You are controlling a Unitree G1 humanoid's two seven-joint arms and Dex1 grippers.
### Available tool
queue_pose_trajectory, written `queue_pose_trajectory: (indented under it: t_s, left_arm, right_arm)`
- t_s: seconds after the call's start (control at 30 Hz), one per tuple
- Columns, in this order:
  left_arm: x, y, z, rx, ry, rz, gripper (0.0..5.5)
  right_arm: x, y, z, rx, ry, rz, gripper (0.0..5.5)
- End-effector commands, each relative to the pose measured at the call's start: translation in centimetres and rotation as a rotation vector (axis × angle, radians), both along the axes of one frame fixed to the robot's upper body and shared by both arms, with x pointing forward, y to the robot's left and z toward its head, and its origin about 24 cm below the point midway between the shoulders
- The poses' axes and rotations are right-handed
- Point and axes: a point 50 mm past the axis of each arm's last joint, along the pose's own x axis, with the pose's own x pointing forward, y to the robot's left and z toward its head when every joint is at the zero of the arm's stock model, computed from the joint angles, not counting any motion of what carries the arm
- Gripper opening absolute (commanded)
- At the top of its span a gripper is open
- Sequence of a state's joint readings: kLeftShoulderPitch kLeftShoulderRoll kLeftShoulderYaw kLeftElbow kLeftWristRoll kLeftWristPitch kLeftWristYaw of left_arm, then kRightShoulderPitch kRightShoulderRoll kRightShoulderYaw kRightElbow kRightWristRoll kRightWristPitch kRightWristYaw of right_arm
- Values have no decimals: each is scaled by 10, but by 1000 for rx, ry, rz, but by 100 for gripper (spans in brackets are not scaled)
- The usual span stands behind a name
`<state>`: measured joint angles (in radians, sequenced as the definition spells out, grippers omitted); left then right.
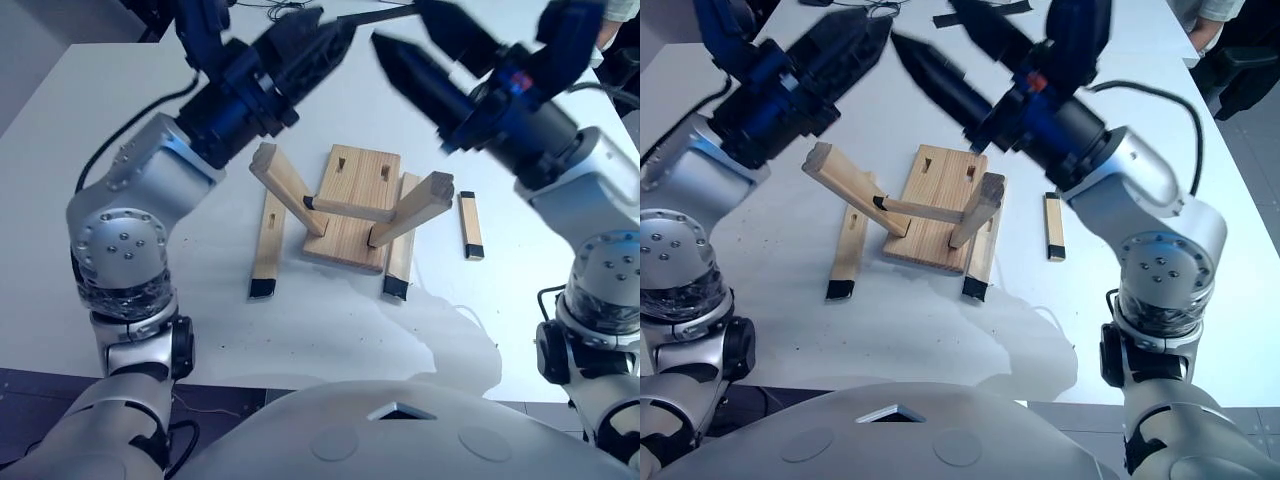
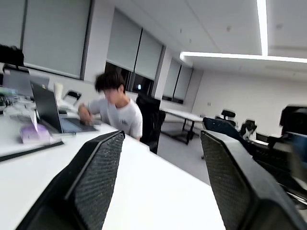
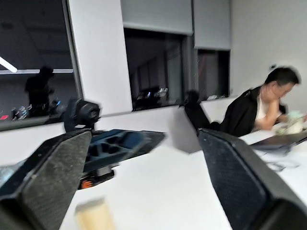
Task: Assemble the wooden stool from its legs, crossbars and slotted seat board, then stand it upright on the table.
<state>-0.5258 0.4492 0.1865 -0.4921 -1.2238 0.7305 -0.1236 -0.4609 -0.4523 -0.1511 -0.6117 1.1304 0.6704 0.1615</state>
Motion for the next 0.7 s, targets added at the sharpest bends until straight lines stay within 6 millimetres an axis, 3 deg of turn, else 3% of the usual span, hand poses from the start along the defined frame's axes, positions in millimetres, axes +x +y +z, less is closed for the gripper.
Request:
queue_pose_trajectory:
  t_s: [0.03, 0.1, 0.17, 0.3, 0.43, 0.7]
  left_arm:
    - [22, 39, 8, 101, -27, 257, 293]
    - [34, 59, -9, 306, -38, 392, 293]
    - [40, 72, -40, 531, -29, 463, 293]
    - [33, 78, -90, 772, 8, 430, 293]
    - [12, 65, -127, 782, 76, 300, 293]
    - [-19, 48, -164, 757, 160, 182, 293]
  right_arm:
    - [18, -36, -13, -106, 32, -237, 406]
    - [30, -54, -41, -235, 111, -357, 406]
    - [34, -61, -75, -383, 201, -398, 406]
    - [24, -52, -124, -520, 320, -313, 406]
    - [11, -32, -152, -559, 371, -186, 406]
    - [0, -23, -185, -601, 468, -96, 406]
